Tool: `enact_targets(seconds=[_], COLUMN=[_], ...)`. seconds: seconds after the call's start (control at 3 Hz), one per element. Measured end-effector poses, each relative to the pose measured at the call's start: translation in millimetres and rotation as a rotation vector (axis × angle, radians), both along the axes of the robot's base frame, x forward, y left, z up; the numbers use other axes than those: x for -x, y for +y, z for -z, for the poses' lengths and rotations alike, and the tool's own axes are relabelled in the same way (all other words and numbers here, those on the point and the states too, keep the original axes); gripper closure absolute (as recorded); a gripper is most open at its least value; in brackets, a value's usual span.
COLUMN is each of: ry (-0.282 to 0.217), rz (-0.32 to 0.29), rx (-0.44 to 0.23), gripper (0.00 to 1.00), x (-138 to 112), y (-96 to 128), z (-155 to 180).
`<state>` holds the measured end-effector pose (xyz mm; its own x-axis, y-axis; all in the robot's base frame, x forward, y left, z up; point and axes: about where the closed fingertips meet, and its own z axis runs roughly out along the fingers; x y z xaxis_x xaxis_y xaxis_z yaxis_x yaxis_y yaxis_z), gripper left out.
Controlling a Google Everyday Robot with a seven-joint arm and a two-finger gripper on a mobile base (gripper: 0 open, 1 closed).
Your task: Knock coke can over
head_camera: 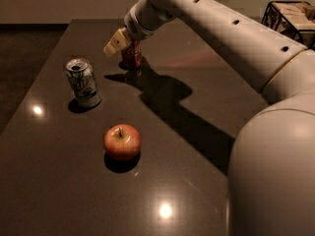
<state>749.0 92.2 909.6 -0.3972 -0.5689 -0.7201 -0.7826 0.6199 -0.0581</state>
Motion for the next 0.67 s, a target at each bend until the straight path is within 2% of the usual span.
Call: enact_targets(seconds=[0.33,0.67], ry=[0.010,0.021], rz=[-0.011,-0.039], rx=[-0.034,-0.048], gripper=[0.43,0.67], x=[2,15], y=[4,-4], z=[-7,-17])
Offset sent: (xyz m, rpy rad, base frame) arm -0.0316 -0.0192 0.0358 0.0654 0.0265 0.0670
